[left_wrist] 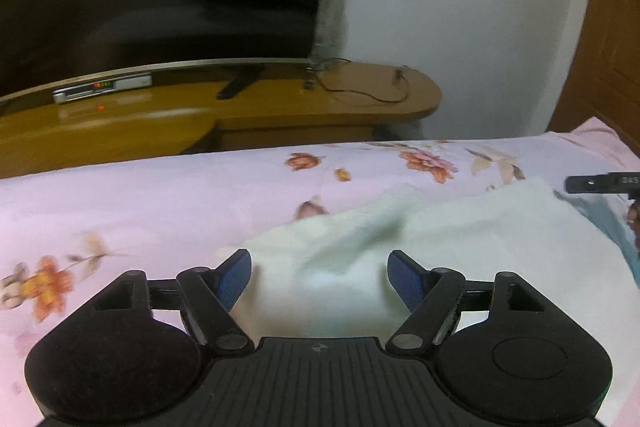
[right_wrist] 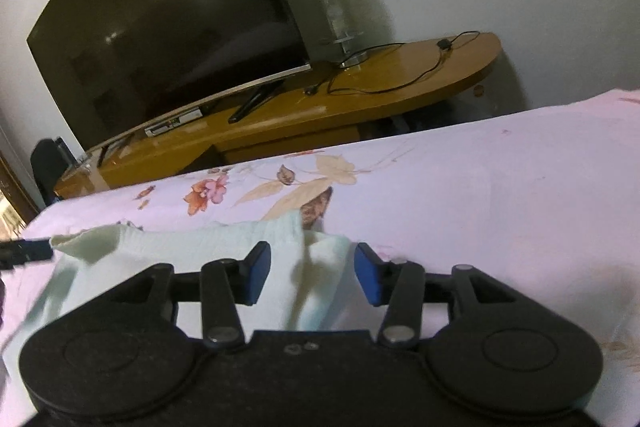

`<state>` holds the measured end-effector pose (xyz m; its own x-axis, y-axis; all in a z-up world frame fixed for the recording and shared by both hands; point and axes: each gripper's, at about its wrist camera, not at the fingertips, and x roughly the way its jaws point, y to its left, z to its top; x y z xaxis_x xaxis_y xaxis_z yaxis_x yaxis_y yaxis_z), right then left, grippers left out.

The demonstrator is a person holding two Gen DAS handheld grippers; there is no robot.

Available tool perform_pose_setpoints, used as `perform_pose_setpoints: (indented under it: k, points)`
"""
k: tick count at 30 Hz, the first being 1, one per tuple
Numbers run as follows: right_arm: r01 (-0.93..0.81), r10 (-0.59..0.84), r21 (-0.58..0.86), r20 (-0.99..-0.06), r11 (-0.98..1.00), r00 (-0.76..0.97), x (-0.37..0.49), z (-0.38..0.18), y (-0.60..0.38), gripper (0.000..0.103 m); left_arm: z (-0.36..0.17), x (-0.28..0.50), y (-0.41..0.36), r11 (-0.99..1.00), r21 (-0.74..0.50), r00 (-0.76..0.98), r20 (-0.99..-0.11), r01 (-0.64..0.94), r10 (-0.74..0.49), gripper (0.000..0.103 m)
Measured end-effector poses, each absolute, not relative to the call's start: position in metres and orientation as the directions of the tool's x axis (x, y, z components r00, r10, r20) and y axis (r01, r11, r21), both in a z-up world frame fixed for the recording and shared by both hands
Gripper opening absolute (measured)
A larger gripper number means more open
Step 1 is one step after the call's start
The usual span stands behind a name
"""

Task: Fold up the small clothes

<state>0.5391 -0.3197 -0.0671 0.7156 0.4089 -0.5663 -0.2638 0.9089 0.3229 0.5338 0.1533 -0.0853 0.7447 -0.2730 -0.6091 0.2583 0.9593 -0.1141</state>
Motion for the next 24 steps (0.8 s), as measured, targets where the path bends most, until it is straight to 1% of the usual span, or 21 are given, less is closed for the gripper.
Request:
perform_pose_setpoints:
  k: [2, 4, 5, 7, 8, 9, 10, 11, 12, 13, 14, 16, 17, 18, 19, 20, 21, 22, 23, 24]
  points:
    - [-0.265, 0.406, 0.317, -0.564, 0.910, 0.719, 0.544, -0.068, -0.312, 0.041, -0.088, 0.543, 0.141, 0.960, -0.086, 0.737, -0.624, 0.266, -0.260, 0.075]
    - [-0.275, 0.398, 0.292, -0.573, 0.916, 0.716, 0.547, -0.069, -0.303, 0.039, -0.094, 0.552, 0.134, 0.961, -0.063, 0.719, -0.651, 0.269, -0.244, 0.062]
    - [-0.278, 0.390, 0.276, -0.585, 0.920, 0.711, 0.550, -0.071, -0.299, 0.036, -0.098, 0.558, 0.131, 0.963, -0.046, 0.707, -0.670, 0.266, -0.228, 0.061]
    - [-0.288, 0.384, 0.253, -0.600, 0.923, 0.702, 0.554, -0.074, -0.293, 0.033, -0.101, 0.564, 0.131, 0.963, -0.052, 0.701, -0.675, 0.264, -0.229, 0.061]
    - [-0.292, 0.384, 0.249, -0.605, 0.923, 0.698, 0.556, -0.076, -0.291, 0.030, -0.102, 0.567, 0.132, 0.963, -0.064, 0.697, -0.678, 0.260, -0.234, 0.057]
    - [-0.297, 0.383, 0.243, -0.612, 0.924, 0.692, 0.558, -0.077, -0.288, 0.029, -0.102, 0.569, 0.132, 0.963, -0.075, 0.691, -0.683, 0.257, -0.238, 0.042]
    - [-0.300, 0.376, 0.229, -0.617, 0.926, 0.691, 0.558, -0.079, -0.286, 0.026, -0.103, 0.571, 0.132, 0.965, -0.074, 0.686, -0.690, 0.251, -0.231, 0.027]
    - [-0.305, 0.370, 0.214, -0.624, 0.928, 0.688, 0.559, -0.080, -0.283, 0.014, -0.103, 0.573, 0.131, 0.966, -0.068, 0.680, -0.698, 0.251, -0.226, 0.014]
    - [-0.311, 0.358, 0.190, -0.637, 0.931, 0.682, 0.560, -0.082, -0.280, 0.008, -0.101, 0.573, 0.129, 0.966, -0.057, 0.685, -0.695, 0.250, -0.218, 0.005]
    - [-0.310, 0.334, 0.155, -0.644, 0.938, 0.688, 0.559, -0.083, -0.277, 0.005, -0.099, 0.571, 0.126, 0.969, -0.023, 0.697, -0.691, 0.245, -0.193, 0.005]
    - [-0.307, 0.316, 0.130, -0.644, 0.943, 0.696, 0.558, -0.082, -0.275, 0.004, -0.100, 0.569, 0.124, 0.970, 0.016, 0.706, -0.688, 0.245, -0.167, 0.005]
    - [-0.294, 0.277, 0.086, -0.651, 0.952, 0.706, 0.557, -0.082, -0.274, 0.004, -0.107, 0.567, 0.126, 0.968, 0.021, 0.706, -0.688, 0.250, -0.167, 0.006]
    - [-0.293, 0.276, 0.087, -0.657, 0.952, 0.701, 0.558, -0.084, -0.275, 0.004, -0.105, 0.569, 0.129, 0.971, 0.004, 0.704, -0.689, 0.239, -0.171, 0.008]
    - [-0.292, 0.279, 0.095, -0.661, 0.952, 0.696, 0.559, -0.084, -0.276, 0.004, -0.101, 0.570, 0.132, 0.976, -0.008, 0.710, -0.685, 0.216, -0.163, 0.016]
    - [-0.284, 0.280, 0.107, -0.670, 0.953, 0.688, 0.560, -0.082, -0.277, 0.004, -0.096, 0.566, 0.134, 0.985, -0.009, 0.733, -0.667, 0.174, -0.135, 0.035]
    - [-0.268, 0.283, 0.128, -0.674, 0.955, 0.683, 0.560, -0.078, -0.279, 0.012, -0.090, 0.559, 0.137, 0.991, -0.004, 0.756, -0.646, 0.131, -0.103, 0.049]
    - [-0.251, 0.282, 0.144, -0.666, 0.957, 0.691, 0.556, -0.072, -0.282, 0.018, -0.082, 0.547, 0.141, 0.995, -0.014, 0.789, -0.609, 0.098, -0.086, 0.072]
    - [-0.251, 0.288, 0.152, -0.649, 0.956, 0.704, 0.549, -0.066, -0.284, 0.025, -0.074, 0.531, 0.145, 0.995, -0.044, 0.822, -0.561, 0.091, -0.100, 0.074]
    - [-0.267, 0.306, 0.160, -0.632, 0.950, 0.712, 0.539, -0.060, -0.285, 0.026, -0.066, 0.514, 0.147, 0.991, -0.077, 0.835, -0.535, 0.108, -0.133, 0.074]
    - [-0.284, 0.324, 0.167, -0.625, 0.944, 0.710, 0.527, -0.055, -0.287, 0.025, -0.062, 0.501, 0.147, 0.990, -0.087, 0.837, -0.528, 0.113, -0.142, 0.074]
